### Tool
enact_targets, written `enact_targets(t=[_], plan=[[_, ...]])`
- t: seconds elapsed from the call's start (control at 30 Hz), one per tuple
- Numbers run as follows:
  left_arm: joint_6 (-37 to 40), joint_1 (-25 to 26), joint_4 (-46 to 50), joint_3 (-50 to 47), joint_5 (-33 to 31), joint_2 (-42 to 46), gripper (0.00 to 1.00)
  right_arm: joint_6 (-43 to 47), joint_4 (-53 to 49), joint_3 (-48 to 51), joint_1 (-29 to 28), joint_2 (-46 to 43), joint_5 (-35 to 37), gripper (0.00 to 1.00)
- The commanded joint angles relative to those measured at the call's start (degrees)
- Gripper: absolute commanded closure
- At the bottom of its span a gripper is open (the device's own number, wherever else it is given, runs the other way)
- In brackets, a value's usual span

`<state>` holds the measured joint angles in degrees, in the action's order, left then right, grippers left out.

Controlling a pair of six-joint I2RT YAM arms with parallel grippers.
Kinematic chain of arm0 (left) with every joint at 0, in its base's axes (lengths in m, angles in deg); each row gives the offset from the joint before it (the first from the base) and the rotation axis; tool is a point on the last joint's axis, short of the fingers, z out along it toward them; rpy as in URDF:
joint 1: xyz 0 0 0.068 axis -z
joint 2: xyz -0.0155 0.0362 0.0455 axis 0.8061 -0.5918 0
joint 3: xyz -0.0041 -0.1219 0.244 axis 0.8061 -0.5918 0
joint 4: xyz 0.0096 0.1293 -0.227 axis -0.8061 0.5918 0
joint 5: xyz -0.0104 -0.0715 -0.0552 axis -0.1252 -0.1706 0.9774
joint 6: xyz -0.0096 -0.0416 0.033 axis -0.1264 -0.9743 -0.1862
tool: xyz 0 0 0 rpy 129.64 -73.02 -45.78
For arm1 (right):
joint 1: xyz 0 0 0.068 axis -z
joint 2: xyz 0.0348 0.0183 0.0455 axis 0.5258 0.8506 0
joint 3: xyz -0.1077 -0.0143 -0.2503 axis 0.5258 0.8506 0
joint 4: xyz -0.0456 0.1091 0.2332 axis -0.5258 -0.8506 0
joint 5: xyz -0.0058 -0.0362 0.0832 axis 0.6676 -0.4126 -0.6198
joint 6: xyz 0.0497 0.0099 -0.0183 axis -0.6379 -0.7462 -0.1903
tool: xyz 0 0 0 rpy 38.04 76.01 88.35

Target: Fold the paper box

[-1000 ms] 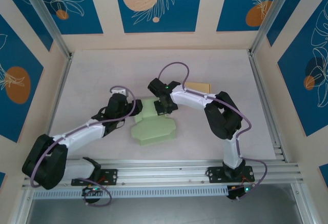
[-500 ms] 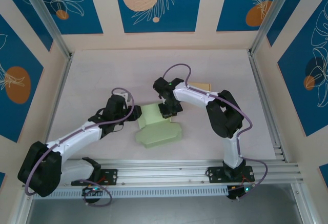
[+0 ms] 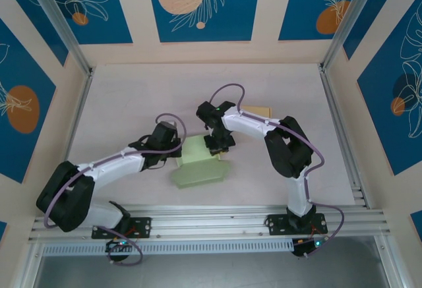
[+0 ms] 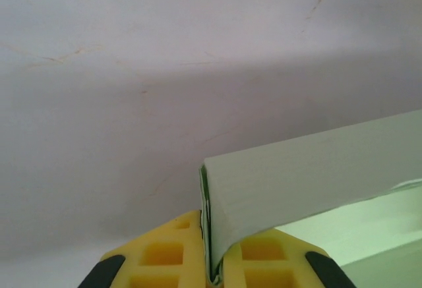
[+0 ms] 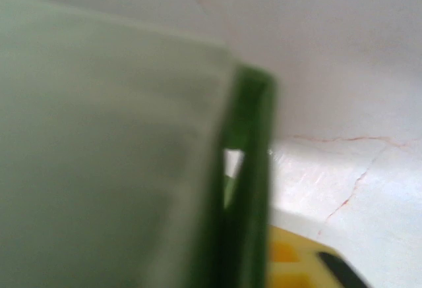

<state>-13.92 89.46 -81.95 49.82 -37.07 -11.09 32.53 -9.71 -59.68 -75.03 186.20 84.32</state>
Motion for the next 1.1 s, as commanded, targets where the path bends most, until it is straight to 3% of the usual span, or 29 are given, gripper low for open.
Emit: enact_targets(t=[0.0, 0.4, 0.57, 0.67, 0.83, 1.07], plan=[[2.90, 0.76, 7.84, 1.56, -3.42, -2.95, 0.96, 1.00, -1.26, -1.04, -0.90, -0.85, -4.38, 0.71], [9.25, 0.82, 20.89, 14.27, -5.49, -13.73, 0.97, -1.05, 6.55, 0.35, 3.67, -6.75, -10.47, 0.40], [11.34, 0.78, 25.58, 19.78, -6.73, -19.10, 0.98, -2.63, 11.30, 5.00, 7.25, -9.84, -14.58, 0.39], [11.91, 0.79, 27.28, 22.55, -6.78, -21.57, 0.99, -2.82, 11.77, 6.46, 8.21, -10.57, -13.43, 0.41], [12.18, 0.80, 29.15, 25.64, -6.64, -23.64, 0.99, -2.90, 11.24, 7.09, 8.17, -7.62, -11.41, 0.51], [12.45, 0.73, 31.46, 28.86, -8.14, -27.02, 0.99, -3.25, 10.22, 5.85, 5.29, -2.96, -8.79, 0.50]])
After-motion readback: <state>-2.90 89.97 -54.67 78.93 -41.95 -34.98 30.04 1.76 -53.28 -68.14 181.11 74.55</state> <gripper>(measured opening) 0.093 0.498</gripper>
